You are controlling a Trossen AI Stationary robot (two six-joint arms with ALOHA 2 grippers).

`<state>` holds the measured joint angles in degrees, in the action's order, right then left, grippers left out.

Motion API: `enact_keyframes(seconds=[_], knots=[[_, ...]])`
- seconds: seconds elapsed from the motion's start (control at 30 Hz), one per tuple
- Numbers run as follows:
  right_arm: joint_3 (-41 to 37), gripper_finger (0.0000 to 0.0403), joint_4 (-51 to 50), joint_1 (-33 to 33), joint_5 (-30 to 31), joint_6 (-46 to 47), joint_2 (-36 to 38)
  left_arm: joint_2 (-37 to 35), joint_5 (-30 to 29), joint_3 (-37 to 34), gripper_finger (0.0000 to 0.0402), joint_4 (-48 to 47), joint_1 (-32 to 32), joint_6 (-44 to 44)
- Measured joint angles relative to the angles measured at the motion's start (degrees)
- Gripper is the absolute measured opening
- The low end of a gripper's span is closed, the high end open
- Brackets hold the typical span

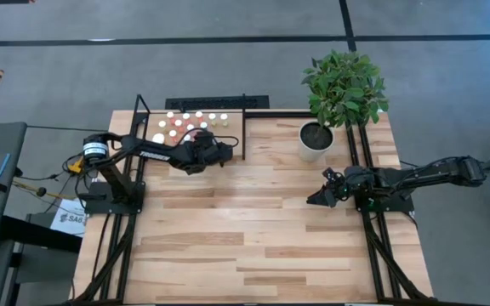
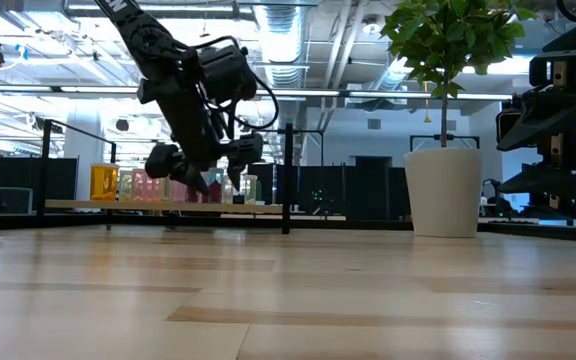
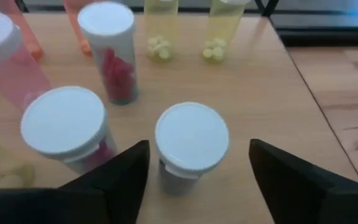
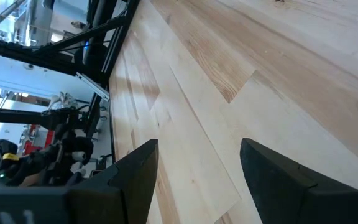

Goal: Pick and place medicine bottles onto shelf by color
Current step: Return to Home Position

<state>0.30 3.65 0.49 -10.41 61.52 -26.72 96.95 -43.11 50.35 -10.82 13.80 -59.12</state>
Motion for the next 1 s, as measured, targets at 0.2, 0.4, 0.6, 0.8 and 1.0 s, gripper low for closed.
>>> enact_keyframes(seconds=[0.2, 0.4, 0.6, 0.8, 1.0], knots=[[0.0, 0.0249, 0.0, 0.0, 0.0, 0.0, 0.0, 0.0, -2.5, 0.0, 0.0296, 1.2, -0.9, 0.0], [0.0, 0.0249, 0.0, 0.0, 0.0, 0.0, 0.0, 0.0, -2.6, 1.4, 0.0311, 1.3, -1.2, 0.0], [0.0, 0.0249, 0.0, 0.0, 0.0, 0.0, 0.0, 0.0, -5.0, 4.0, 0.0312, 1.2, -1.2, 3.9], [0.0, 0.0249, 0.0, 0.0, 0.0, 0.0, 0.0, 0.0, -8.5, 6.7, 0.0312, 0.0, -1.2, 8.4], [0.0, 0.0249, 0.0, 0.0, 0.0, 0.0, 0.0, 0.0, -11.7, 11.1, 0.0312, -4.1, -1.2, 9.1]])
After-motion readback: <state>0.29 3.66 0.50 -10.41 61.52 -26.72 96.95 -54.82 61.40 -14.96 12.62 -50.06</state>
